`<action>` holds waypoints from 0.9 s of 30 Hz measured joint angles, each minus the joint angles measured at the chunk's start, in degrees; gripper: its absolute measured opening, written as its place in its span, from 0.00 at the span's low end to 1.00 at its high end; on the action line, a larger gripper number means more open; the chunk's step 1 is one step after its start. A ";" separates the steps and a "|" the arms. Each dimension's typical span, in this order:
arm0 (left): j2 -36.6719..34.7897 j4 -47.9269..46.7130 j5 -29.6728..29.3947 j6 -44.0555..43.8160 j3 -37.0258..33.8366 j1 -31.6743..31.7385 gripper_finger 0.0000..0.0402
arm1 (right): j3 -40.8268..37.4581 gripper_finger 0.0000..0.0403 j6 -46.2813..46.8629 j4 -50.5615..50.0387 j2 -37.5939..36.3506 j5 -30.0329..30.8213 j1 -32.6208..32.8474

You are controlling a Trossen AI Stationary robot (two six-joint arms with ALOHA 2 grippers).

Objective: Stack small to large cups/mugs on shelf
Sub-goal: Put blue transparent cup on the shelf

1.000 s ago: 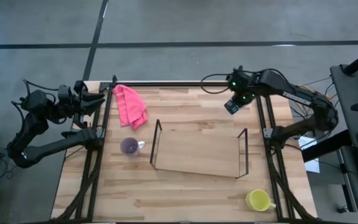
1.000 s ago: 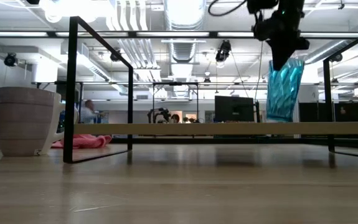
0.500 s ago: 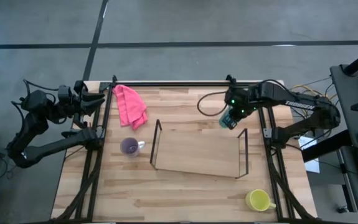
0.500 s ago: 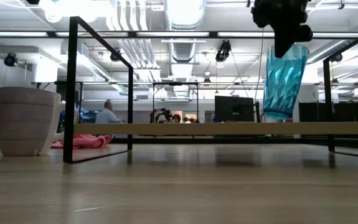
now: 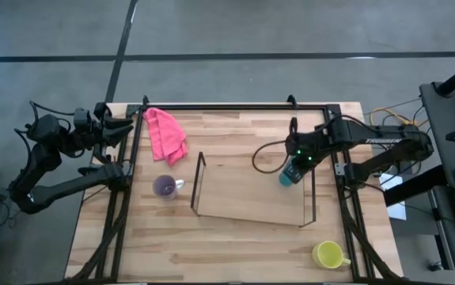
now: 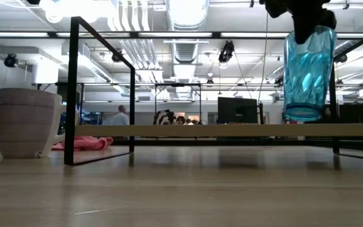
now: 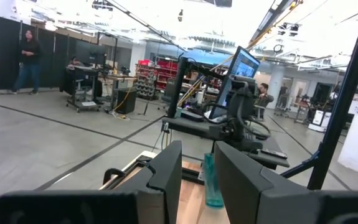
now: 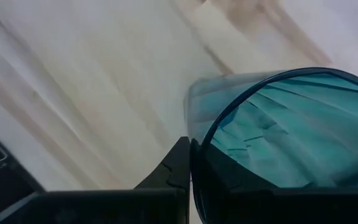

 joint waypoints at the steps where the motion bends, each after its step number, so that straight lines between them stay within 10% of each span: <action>1: 0.00 0.00 0.00 0.01 0.00 0.00 0.20 | 0.00 0.03 1.00 0.11 0.05 0.00 0.80; 27: 0.00 0.00 0.00 0.02 0.00 0.00 0.20 | 0.00 0.03 11.30 3.84 2.06 -1.32 12.24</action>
